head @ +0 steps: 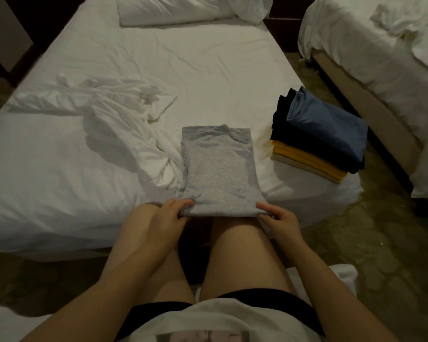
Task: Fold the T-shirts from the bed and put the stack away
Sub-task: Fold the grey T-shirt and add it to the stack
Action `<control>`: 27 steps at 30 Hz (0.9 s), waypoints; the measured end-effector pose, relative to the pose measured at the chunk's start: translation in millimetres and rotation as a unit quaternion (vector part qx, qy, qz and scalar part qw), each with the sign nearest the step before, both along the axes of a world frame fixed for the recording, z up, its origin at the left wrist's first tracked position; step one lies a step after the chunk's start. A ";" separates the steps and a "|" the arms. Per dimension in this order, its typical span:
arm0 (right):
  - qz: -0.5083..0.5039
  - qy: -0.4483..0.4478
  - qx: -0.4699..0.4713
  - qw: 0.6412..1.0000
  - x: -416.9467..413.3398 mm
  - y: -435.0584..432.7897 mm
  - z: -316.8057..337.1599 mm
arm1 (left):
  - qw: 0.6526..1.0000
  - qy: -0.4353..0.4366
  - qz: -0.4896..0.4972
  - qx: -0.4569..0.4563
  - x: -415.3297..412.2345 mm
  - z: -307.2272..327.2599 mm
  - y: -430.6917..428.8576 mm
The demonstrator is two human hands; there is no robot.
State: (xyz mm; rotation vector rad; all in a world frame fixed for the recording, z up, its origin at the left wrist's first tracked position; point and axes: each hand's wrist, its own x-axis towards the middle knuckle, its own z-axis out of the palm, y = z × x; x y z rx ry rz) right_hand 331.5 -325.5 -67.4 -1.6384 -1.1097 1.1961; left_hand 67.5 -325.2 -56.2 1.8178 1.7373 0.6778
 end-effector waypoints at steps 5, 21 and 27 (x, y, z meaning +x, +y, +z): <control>0.045 -0.100 0.016 0.994 3.9 -7.3 13.8 | 0.999 -0.003 0.029 0.024 -1.5 1.9 -4.6; 0.100 -0.264 0.142 0.949 8.6 -35.4 29.1 | 0.991 -0.041 0.044 0.122 -7.2 18.6 -33.8; 0.053 -0.225 0.157 0.960 2.8 -40.9 24.9 | 0.986 -0.105 0.056 0.114 -8.2 18.6 -37.0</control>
